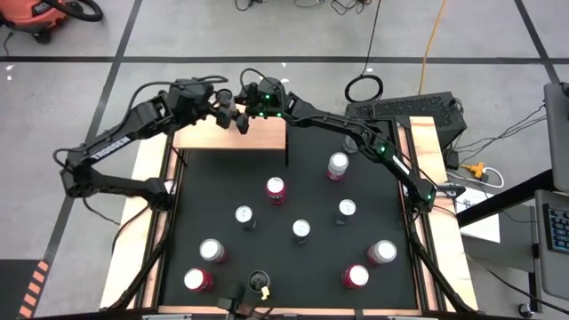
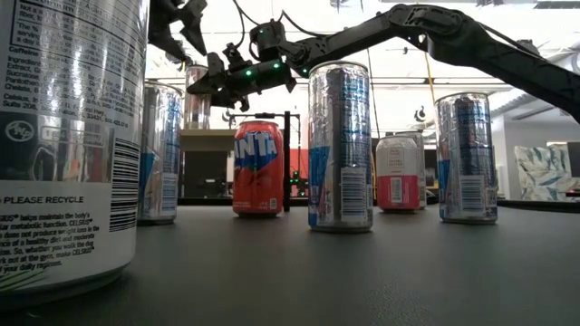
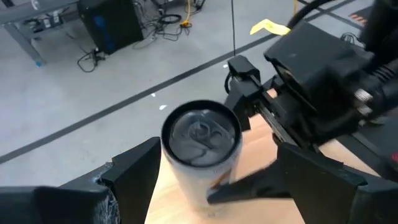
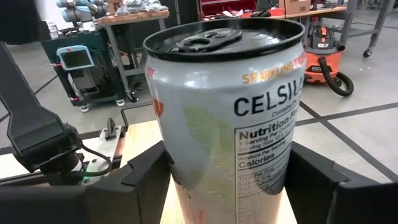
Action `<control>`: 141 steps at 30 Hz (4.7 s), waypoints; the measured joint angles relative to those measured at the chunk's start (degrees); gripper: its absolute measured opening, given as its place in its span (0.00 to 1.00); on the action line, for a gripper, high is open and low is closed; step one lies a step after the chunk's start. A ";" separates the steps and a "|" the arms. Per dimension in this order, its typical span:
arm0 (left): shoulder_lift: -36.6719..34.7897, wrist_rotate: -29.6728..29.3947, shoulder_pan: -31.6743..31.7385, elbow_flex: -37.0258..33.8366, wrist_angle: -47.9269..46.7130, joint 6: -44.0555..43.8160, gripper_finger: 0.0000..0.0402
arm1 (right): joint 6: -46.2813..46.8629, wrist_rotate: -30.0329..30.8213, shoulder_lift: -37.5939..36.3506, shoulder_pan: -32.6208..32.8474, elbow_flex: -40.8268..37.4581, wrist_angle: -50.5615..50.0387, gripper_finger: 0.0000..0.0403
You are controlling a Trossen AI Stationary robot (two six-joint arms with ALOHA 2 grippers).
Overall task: Place canned beverage on shelf
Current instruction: Put the middle white yellow soda can on the shelf
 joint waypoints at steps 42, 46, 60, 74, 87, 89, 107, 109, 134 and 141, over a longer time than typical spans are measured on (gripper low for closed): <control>4.19 6.27 4.37 0.00 0.58 -3.03 0.97 | -1.49 -0.42 -0.33 0.11 -0.02 -2.12 0.71; 3.66 6.19 4.37 0.00 0.35 -3.01 0.97 | -1.49 -0.50 -0.35 0.11 -0.02 -2.10 0.71; -2.48 2.55 4.37 0.07 -1.42 -5.84 0.97 | -3.32 -0.39 -5.55 -1.01 -0.04 -18.25 0.71; -4.93 8.86 2.80 0.04 -9.11 -15.66 0.97 | -2.91 -0.30 -21.35 -1.07 -0.04 -52.32 0.71; -1.97 4.74 0.79 -5.86 1.53 -20.56 0.97 | -6.02 7.71 -36.06 -1.50 0.00 -73.55 0.71; -1.31 2.98 0.79 -5.92 1.96 -20.93 0.97 | -7.68 8.84 -36.94 -1.95 0.00 -74.06 0.71; 4.26 -1.46 0.74 -5.92 9.24 -13.52 0.97 | -16.61 8.70 -38.53 -8.10 0.00 -74.65 0.71; 4.85 -1.59 0.74 -5.92 9.66 -13.51 0.97 | -16.61 8.70 -38.53 -8.29 0.00 -75.01 0.71; 6.06 -5.35 0.74 -5.90 9.03 -16.02 0.62 | -18.34 8.65 -38.53 -8.33 0.00 -75.60 0.71; 5.37 -5.49 0.74 -5.90 8.72 -14.83 0.61 | -18.34 8.65 -38.53 -8.33 0.00 -75.47 0.71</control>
